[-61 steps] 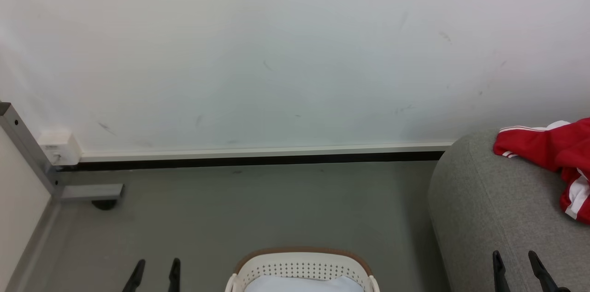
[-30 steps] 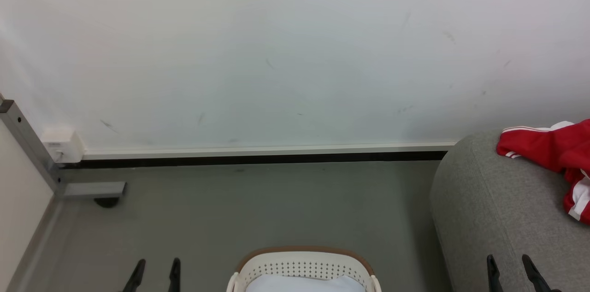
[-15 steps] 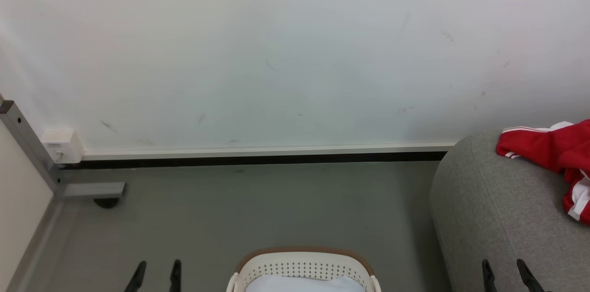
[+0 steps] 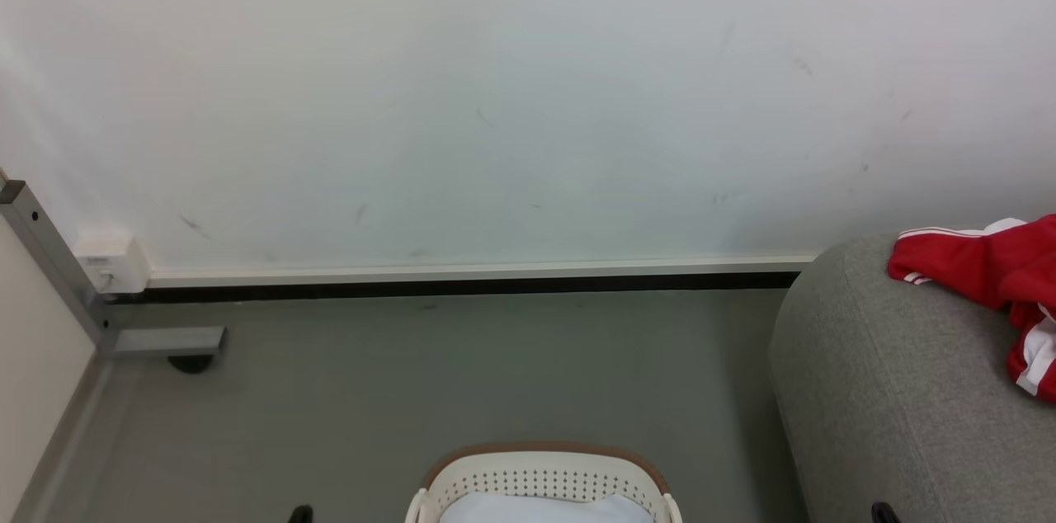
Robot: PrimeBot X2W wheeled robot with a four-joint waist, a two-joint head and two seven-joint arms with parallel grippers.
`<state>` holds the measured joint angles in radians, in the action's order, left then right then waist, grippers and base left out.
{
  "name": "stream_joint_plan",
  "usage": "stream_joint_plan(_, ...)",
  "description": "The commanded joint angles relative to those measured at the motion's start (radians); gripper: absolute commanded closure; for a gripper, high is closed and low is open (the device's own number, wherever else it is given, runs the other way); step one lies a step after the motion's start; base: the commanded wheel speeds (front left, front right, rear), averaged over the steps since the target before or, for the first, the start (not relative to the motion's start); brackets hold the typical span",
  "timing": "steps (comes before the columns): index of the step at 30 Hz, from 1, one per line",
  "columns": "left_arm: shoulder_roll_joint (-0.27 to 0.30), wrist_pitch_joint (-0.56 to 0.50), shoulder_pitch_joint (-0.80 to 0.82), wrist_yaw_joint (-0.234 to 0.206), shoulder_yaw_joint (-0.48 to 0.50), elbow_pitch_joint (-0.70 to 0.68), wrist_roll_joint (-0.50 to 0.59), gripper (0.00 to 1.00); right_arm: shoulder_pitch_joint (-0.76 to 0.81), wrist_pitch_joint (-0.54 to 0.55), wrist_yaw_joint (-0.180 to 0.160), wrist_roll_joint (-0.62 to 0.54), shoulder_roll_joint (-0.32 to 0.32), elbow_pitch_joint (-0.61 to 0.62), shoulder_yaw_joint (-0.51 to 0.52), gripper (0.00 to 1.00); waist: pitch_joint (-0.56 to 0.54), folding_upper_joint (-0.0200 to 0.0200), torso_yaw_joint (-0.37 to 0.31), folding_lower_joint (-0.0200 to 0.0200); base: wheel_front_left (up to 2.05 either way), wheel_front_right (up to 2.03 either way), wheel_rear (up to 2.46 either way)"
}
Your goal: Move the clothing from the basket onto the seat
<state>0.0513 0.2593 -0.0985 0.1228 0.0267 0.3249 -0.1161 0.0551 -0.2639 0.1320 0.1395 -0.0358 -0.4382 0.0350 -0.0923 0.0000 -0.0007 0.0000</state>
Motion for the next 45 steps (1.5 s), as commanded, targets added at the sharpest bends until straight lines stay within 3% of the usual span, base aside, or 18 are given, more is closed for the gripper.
stream_joint_plan(1, 0.002, -0.006, 0.008, 0.0, 0.005, -0.003, -0.014, 1.0, -0.007, 0.006, 0.0, 0.013, -0.002, 0.004, 0.004, 1.0, 0.001, 0.0, 0.0, 0.0, 0.0, 0.0, 0.0)
stream_joint_plan(21, 0.002, -0.1, 0.061, 0.002, 0.026, -0.026, -0.397, 1.0, -0.049, 0.101, 0.0, 0.39, -0.006, 0.057, 0.022, 1.0, 0.016, 0.0, 0.0, 0.0, 0.0, 0.0, 0.0)
stream_joint_plan(45, 0.002, -0.189, 0.111, 0.005, 0.046, -0.045, -0.754, 1.0, -0.089, 0.191, -0.001, 0.741, -0.011, 0.104, 0.041, 1.0, 0.034, 0.0, 0.0, 0.0, 0.0, 0.0, 0.0)
